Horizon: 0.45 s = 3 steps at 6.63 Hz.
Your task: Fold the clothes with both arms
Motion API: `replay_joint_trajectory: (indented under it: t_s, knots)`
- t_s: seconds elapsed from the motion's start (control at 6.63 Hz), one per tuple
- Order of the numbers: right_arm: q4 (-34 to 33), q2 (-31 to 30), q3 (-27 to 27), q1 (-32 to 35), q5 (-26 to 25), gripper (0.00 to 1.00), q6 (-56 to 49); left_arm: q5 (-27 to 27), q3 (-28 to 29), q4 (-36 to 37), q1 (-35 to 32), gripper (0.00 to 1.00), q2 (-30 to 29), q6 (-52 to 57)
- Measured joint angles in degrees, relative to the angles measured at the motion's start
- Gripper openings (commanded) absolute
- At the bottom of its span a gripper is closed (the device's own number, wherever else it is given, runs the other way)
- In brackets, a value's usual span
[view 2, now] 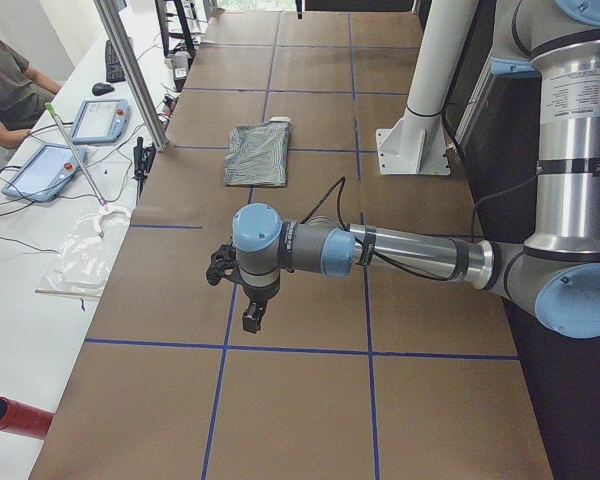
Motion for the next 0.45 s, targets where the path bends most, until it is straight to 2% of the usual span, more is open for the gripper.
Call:
replay_joint_trajectory:
  t_s: [0.45]
  knots:
    - [-0.02,0.46,-0.10,0.00,0.25,1.00,0.01,-0.11,-1.14,-0.39,0.05,1.00,-0.30,0.13]
